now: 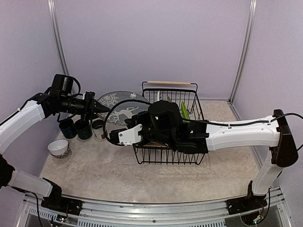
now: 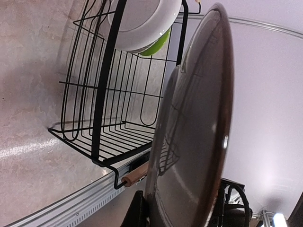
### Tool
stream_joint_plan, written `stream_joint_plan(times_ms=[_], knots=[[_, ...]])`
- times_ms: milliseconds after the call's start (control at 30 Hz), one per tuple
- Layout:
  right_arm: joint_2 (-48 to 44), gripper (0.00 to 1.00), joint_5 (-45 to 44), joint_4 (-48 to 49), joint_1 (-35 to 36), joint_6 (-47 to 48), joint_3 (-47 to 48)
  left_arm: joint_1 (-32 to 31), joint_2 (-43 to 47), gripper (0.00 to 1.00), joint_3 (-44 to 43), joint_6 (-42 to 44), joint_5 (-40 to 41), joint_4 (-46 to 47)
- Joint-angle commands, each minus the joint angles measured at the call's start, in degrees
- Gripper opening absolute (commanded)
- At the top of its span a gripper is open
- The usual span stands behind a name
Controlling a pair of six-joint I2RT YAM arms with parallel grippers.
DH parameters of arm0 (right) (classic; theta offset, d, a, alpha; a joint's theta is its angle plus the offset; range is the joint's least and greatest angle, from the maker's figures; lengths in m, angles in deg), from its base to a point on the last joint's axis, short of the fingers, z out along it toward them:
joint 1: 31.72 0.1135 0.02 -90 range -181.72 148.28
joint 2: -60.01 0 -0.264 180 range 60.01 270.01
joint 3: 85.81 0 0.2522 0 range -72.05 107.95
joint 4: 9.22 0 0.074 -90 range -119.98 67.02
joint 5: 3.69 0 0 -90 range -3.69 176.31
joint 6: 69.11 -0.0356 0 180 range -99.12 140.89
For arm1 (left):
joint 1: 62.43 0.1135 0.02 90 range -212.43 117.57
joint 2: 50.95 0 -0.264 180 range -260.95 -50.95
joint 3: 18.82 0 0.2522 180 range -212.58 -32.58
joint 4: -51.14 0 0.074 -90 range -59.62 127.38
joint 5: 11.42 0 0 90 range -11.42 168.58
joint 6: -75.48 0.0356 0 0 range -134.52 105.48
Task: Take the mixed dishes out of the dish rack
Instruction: Pass from the right arm to the left, then place the plate at the corner of the board.
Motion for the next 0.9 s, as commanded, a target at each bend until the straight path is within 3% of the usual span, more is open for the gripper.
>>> stream_joint_plan(times_ms=[0, 67, 133, 167, 233, 300, 633, 867], knots=[[1.2, 0.02, -3.1, 8.4, 1.3, 2.4, 3.5, 2.5, 3.7, 0.00, 3.1, -0.5, -1.6, 2.3], [1.3, 0.24, -2.8, 8.9, 1.3, 2.1, 3.3, 3.4, 5.5, 0.00, 4.9, -0.9, -1.2, 3.7], [1.0, 0.58, -2.0, 9.6, 1.3, 1.4, 2.7, 4.6, 7.5, 0.00, 6.5, -0.7, -0.3, 4.3], [0.6, 0.70, -1.8, 10.3, 1.3, 1.1, 2.1, 5.4, 8.8, 0.00, 7.2, -0.4, 0.1, 4.2], [-0.2, 0.87, -1.8, 12.5, 1.3, 0.3, -0.1, 8.2, 10.6, 0.00, 8.4, 0.4, 0.1, 3.5], [-1.1, 0.97, -2.1, 13.3, 1.1, -1.2, -1.2, 10.7, 12.5, 0.00, 9.2, 1.5, -1.0, 2.9], [-7.5, 1.00, -5.3, 7.6, -6.2, -23.2, -0.4, 14.9, 20.6, 0.00, 11.2, 11.9, 5.7, -16.6], [-9.6, 1.00, -7.1, 2.1, -13.2, -41.8, 3.8, 17.9, 27.4, 0.00, 17.6, 11.1, 8.0, -22.9]])
